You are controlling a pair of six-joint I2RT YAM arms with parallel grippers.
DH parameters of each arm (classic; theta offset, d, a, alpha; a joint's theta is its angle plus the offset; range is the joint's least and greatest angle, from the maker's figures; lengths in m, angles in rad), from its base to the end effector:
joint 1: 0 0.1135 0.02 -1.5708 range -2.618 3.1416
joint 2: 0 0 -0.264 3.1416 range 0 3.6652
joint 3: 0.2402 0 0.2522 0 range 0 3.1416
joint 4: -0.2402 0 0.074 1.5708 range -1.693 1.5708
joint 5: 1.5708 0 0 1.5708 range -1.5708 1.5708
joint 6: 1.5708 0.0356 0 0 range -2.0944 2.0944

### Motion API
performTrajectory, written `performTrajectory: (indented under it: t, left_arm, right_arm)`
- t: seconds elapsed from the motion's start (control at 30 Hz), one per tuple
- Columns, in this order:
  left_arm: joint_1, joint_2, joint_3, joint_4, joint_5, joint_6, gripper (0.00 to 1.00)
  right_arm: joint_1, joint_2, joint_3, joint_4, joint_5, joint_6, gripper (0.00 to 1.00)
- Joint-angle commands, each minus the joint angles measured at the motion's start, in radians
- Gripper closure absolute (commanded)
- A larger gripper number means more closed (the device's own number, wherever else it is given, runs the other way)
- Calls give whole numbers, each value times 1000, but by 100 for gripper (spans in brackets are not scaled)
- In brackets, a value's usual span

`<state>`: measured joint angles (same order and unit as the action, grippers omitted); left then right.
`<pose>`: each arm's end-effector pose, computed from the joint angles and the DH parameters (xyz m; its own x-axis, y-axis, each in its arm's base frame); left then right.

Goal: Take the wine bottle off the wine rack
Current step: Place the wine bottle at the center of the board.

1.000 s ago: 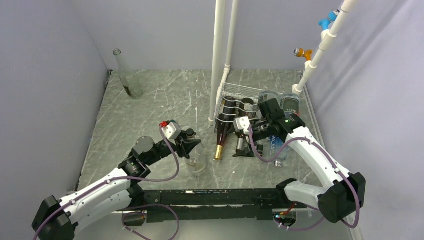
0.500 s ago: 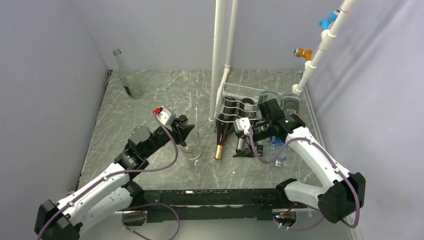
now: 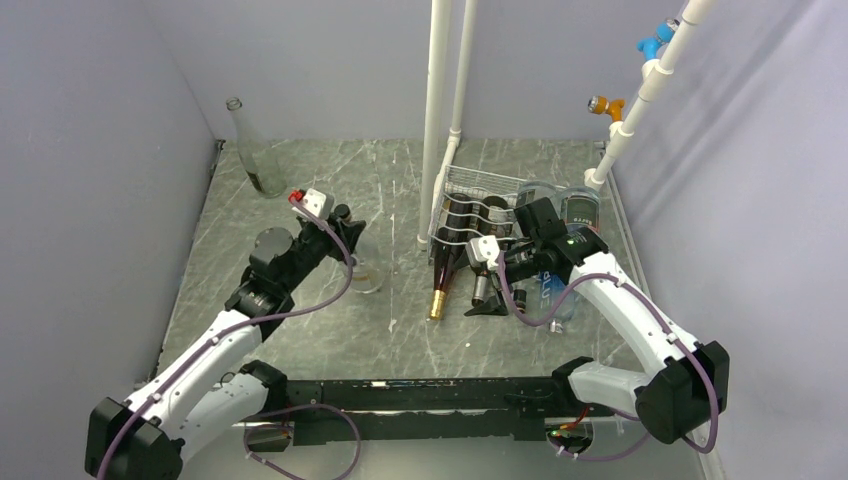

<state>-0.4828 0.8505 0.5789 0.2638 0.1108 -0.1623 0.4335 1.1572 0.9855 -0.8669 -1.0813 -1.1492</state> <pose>0.1818 -0.0997 0.3032 -0.0972 -0.1304 -0.9867 0.5509 0.8186 -0.1624 0.1788 0.1174 0.2943 0.2310 -0.3658 -0.9016 -0.9607 -0.2326 -0.1518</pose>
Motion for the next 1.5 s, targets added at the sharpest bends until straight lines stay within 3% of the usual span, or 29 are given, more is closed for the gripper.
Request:
performTrajectory:
  t: [0.0, 0.3, 0.8, 1.47]
  left_arm:
    - [63, -2, 110, 260, 7, -1, 100]
    - [210, 106, 113, 418, 86, -11, 100]
    - [375, 350, 234, 543, 205, 16, 100]
    - [457, 591, 432, 547, 228, 85, 100]
  right_arm:
    - [6, 0, -10, 23, -42, -16, 0]
    - [11, 14, -8, 14, -29, -28, 0]
    - [14, 25, -9, 10, -11, -37, 0]
    - [14, 34, -13, 17, 9, -37, 0]
